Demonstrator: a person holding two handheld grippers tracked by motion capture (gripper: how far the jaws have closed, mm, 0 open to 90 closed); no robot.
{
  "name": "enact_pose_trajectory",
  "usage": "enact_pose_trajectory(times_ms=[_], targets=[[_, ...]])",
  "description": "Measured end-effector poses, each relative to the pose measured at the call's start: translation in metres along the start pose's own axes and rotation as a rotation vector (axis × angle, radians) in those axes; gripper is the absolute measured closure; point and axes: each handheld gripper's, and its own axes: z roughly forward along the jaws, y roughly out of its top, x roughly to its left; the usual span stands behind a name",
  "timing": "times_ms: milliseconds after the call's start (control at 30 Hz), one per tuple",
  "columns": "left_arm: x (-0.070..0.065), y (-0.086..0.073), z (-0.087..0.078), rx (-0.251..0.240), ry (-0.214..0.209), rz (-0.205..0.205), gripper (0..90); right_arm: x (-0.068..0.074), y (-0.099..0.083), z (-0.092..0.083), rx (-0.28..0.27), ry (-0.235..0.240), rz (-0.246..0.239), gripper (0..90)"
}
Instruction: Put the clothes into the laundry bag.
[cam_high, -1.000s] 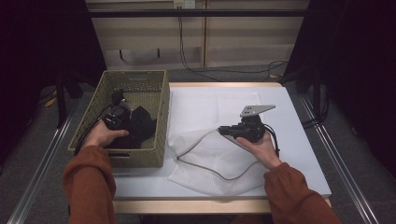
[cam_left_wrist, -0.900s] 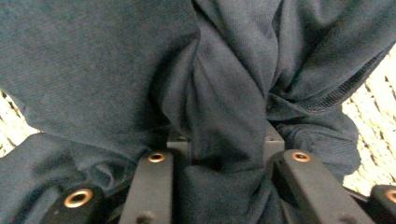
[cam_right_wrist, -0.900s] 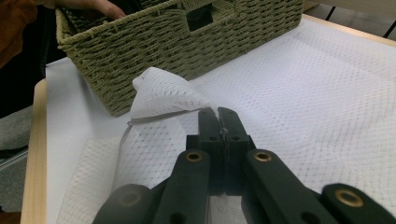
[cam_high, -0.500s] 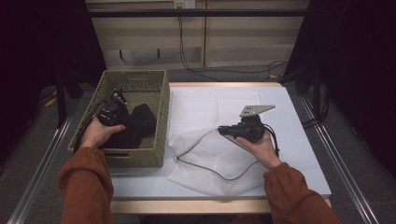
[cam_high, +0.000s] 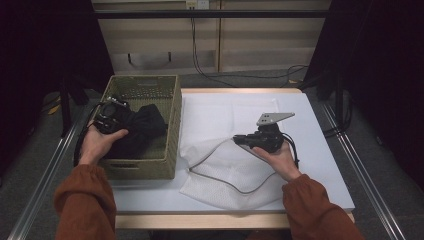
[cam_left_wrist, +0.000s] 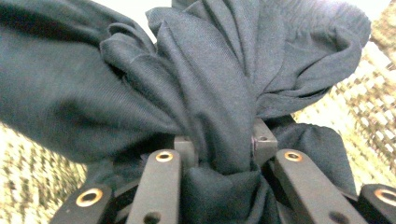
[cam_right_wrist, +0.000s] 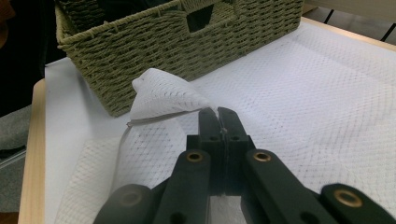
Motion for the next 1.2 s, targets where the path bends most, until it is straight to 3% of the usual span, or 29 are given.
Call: enact_pose_trajectory(times_ms=[67,300,567,700,900,1200], targets=[[-0.005,-0.001,-0.002,-0.024,0.04,0.0,71.6,0.0,0.0,0.0,0.0,0.0,0.003,90.0],[-0.011,-0.008,-0.01,-0.111,0.051,0.004,71.6,0.0,0.0,0.0,-0.005,0.005,0.001,90.0],[-0.013,-0.016,-0.024,-0.243,0.036,-0.03,71.4,0.001,0.0,-0.002,-0.007,-0.008,0.004,90.0],[-0.018,-0.02,-0.031,-0.292,0.02,-0.016,71.4,0.0,-0.001,-0.001,-0.008,-0.012,0.007,90.0],[-0.02,-0.028,-0.039,-0.382,0.009,-0.041,71.5,0.001,0.0,-0.002,-0.013,-0.001,0.009,90.0],[-0.02,-0.039,-0.042,-0.434,0.027,-0.059,71.5,0.0,0.0,-0.003,-0.017,-0.006,0.01,90.0]])
